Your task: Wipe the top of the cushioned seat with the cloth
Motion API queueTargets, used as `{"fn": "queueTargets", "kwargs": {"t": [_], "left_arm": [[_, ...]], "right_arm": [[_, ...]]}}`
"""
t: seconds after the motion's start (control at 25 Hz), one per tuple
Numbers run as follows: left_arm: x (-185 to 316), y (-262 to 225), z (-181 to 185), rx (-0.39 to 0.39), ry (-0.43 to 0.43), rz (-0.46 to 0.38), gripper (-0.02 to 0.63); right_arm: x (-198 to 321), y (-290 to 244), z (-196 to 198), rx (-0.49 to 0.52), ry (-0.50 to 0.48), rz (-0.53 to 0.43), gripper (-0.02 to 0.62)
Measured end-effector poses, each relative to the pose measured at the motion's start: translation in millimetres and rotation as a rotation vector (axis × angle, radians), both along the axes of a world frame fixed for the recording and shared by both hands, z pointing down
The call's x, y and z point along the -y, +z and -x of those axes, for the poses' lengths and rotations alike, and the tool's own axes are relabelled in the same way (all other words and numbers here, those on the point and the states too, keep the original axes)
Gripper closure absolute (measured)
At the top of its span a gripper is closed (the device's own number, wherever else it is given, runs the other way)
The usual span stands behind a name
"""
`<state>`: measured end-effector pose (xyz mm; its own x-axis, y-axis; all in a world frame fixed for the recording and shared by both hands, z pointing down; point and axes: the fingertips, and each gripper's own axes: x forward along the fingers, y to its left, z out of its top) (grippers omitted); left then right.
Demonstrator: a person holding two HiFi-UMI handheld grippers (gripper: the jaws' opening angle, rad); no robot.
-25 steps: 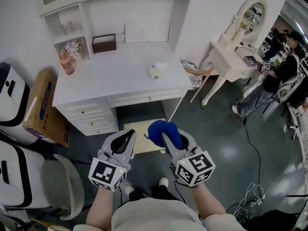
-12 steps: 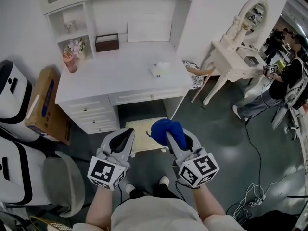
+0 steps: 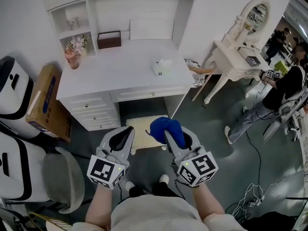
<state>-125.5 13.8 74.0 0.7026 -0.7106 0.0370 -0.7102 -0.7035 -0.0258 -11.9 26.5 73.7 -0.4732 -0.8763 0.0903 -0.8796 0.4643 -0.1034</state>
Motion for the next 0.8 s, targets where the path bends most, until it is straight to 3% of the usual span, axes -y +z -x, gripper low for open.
{"fn": "queueTargets", "kwargs": {"t": [0.8], "left_arm": [[1.0, -0.2, 12.3, -0.005, -0.031, -0.003, 0.607]], "right_arm": [[4.5, -3.1, 11.8, -0.002, -0.024, -0.001, 0.515]]}}
